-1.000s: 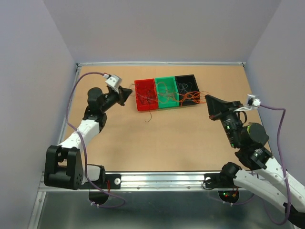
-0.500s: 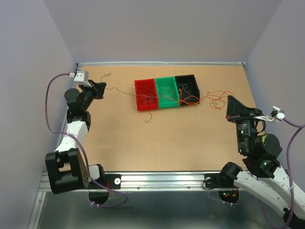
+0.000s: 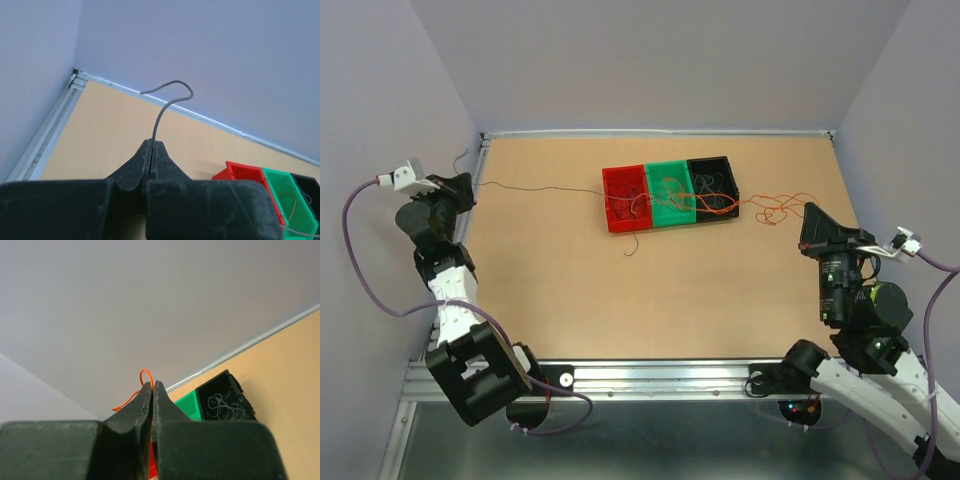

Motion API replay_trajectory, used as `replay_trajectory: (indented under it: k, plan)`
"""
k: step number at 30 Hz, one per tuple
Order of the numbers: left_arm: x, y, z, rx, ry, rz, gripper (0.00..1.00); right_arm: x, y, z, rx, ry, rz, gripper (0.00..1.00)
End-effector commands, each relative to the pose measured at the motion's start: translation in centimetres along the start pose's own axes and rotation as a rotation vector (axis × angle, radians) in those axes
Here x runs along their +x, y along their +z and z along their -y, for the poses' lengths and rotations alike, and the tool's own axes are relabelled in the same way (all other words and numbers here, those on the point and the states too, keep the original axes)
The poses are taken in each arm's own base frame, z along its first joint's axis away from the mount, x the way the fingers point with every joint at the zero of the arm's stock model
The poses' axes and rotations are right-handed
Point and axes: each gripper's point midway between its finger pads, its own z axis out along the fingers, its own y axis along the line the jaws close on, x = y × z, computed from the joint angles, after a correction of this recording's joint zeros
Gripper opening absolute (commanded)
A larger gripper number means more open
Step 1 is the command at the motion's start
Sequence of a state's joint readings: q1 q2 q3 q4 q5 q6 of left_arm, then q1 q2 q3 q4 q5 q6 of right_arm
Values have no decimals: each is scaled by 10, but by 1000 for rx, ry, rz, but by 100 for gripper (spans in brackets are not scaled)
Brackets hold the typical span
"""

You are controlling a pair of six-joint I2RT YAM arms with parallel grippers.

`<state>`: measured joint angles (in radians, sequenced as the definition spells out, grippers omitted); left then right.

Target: Untangle the cables

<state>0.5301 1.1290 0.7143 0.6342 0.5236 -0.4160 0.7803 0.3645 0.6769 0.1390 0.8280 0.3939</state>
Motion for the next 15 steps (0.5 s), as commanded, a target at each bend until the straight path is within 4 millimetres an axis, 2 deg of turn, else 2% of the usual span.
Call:
replay_trajectory:
  k: [1,3,5,10,12,14,15]
  plan:
    - [-50,-6,-6,-27,-5,122,0,-12,-2,6,25,18,40,0]
    - [-49,-6,-7,-27,-10,120,0,-14,-3,7,30,21,47,1]
    - [-57,-9,-20,-72,-17,143,0,-22,-4,11,51,31,68,1]
    - [-70,-18,-47,-122,-67,166,0,-61,-22,33,111,83,160,0]
    - [-71,-18,-51,-112,-87,159,0,-76,-31,41,120,114,193,1]
    - [-69,-16,-51,-93,-89,155,0,-77,-34,42,104,124,196,1]
    - [-62,-16,-43,-44,-90,132,0,-73,-34,40,87,129,187,0]
